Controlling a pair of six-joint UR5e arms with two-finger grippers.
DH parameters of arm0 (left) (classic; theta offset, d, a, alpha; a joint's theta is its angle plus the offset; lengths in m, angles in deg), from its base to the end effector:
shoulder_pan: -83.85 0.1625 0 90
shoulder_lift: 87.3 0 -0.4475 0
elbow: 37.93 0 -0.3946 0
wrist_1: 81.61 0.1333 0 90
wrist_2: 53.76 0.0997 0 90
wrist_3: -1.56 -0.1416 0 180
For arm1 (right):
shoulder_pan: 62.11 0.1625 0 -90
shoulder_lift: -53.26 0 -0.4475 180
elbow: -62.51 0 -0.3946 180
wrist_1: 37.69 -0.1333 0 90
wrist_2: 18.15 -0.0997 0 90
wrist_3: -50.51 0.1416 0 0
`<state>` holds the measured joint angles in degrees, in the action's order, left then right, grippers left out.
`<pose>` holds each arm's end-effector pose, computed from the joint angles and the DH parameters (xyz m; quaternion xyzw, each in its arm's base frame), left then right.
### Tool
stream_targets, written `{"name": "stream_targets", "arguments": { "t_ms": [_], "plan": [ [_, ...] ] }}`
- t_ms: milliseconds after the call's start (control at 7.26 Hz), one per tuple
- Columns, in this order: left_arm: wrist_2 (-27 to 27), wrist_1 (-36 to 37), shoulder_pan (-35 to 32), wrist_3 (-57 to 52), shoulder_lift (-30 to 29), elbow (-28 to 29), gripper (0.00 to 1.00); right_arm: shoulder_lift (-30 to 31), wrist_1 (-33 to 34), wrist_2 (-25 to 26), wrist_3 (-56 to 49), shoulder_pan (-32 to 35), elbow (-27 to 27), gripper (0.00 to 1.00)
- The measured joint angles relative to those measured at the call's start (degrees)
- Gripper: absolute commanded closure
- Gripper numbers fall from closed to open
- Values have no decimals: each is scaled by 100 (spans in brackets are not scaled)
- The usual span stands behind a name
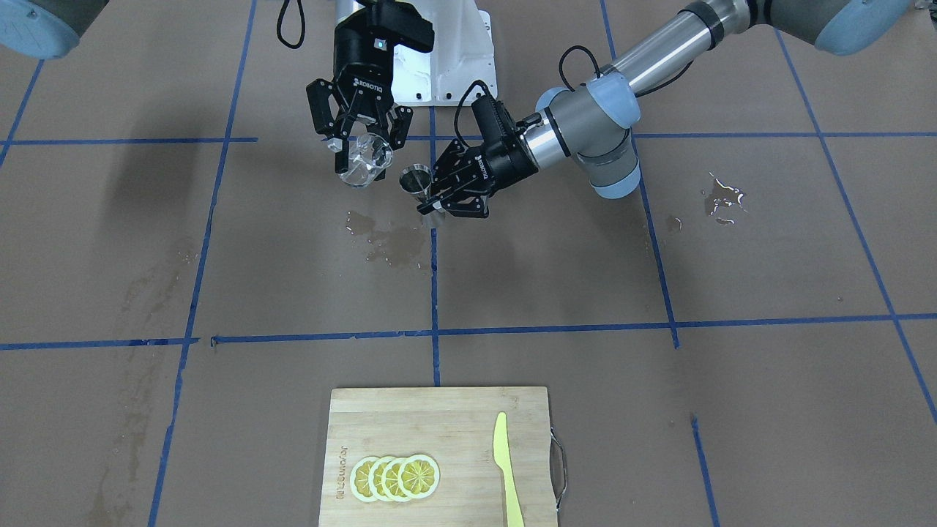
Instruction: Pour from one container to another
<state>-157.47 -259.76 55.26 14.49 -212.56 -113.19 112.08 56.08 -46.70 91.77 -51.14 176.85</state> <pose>0.5900 -0.4351 0.2511 0.6007 0.5428 0.3261 0.4880 -0.5105 -0.3614 0.1837 0.5854 -0.0965 -0.0394 0.8040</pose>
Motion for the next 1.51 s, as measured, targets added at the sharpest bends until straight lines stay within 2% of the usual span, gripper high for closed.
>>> {"name": "stream_targets", "arguments": {
  "t_ms": [413, 688, 1239, 1514],
  "plan": [
    [1, -27, -153, 89, 85, -76, 100, 46, -2, -1, 5, 10, 9, 100],
    [-7, -50, -370, 183, 440, -397, 100, 59, -5, -1, 9, 11, 10, 100],
    [-5, -170, -739, 831, 1558, -1228, 100, 84, -8, -1, 14, 23, 10, 100],
    [309, -819, -786, 1301, 2335, -1478, 100, 85, -8, -1, 14, 33, 18, 100]
  ]
}}
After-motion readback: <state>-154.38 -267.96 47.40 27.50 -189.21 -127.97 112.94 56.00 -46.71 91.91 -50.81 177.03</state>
